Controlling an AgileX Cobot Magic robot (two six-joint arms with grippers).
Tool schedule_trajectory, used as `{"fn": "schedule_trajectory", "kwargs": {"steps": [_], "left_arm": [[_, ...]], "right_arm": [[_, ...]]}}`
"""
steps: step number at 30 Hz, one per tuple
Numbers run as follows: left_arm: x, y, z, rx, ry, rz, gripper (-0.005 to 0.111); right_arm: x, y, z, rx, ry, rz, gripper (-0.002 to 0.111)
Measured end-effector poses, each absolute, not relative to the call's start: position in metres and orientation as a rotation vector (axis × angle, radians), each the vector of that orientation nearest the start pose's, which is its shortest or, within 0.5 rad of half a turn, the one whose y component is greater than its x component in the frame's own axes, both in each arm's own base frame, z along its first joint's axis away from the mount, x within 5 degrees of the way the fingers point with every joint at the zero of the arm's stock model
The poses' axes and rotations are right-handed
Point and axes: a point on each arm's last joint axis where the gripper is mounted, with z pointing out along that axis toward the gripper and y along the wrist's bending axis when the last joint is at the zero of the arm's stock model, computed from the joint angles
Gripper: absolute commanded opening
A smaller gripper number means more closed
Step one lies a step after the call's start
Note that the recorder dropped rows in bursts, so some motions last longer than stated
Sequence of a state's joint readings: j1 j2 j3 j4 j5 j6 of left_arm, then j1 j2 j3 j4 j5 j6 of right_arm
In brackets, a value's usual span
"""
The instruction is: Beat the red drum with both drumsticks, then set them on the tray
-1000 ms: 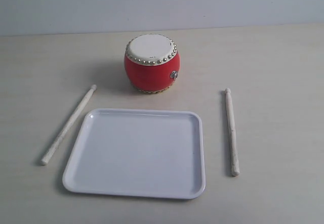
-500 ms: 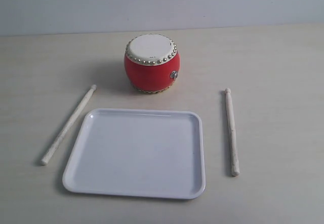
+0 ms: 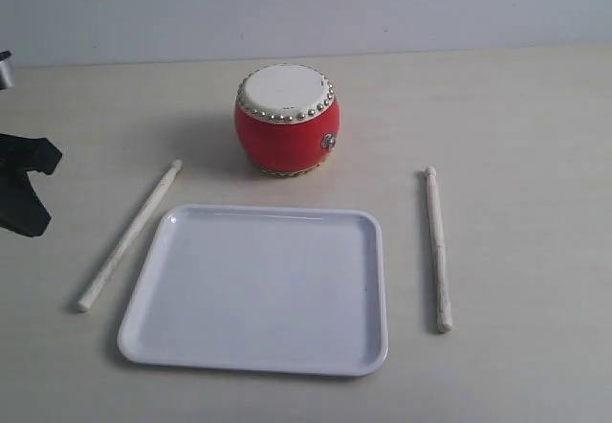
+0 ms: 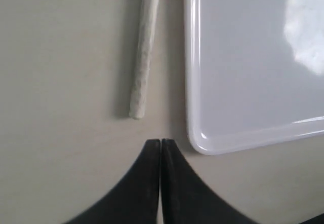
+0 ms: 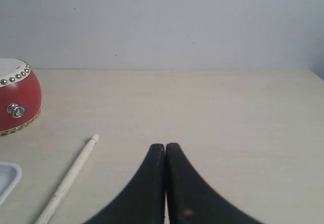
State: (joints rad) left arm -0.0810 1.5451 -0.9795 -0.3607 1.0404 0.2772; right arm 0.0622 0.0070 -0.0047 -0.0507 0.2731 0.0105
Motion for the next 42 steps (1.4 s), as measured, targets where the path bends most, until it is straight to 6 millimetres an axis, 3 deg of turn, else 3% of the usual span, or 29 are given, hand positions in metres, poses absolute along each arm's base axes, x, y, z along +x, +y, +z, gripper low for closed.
{"fn": "schedule_trajectory", "kwargs": {"steps": [4, 7, 17, 23, 26, 36, 40, 42], "left_arm": [[0.270, -0.070, 0.220, 0.492, 2.968, -0.330, 0.003], [0.272, -0.085, 0.221, 0.554, 2.896, -0.314, 0.003], [0.273, -0.087, 0.222, 0.568, 2.878, -0.298, 0.003], [0.274, -0.087, 0.222, 0.567, 2.876, -0.298, 0.003], [0.274, -0.087, 0.222, 0.567, 2.876, -0.298, 0.003], [0.273, -0.087, 0.222, 0.568, 2.879, -0.298, 0.003], [0.273, -0.087, 0.222, 0.567, 2.886, -0.300, 0.003], [0.273, -0.087, 0.222, 0.564, 2.886, -0.302, 0.003]], "right_arm": [[0.055, 0.002, 0.190, -0.078, 1.757, 0.005, 0.000], [0.055, 0.002, 0.190, -0.094, 1.756, -0.017, 0.000], [0.055, 0.002, 0.190, -0.098, 1.753, -0.022, 0.000], [0.057, 0.004, 0.212, 0.222, 1.508, 0.340, 0.000], [0.056, 0.003, 0.219, 0.272, 1.423, 0.398, 0.000], [0.056, 0.002, 0.221, 0.389, 1.381, 0.533, 0.000], [0.054, 0.000, 0.231, 0.547, 1.225, 0.757, 0.000], [0.052, 0.000, 0.236, 0.515, 1.177, 0.754, 0.000]]}}
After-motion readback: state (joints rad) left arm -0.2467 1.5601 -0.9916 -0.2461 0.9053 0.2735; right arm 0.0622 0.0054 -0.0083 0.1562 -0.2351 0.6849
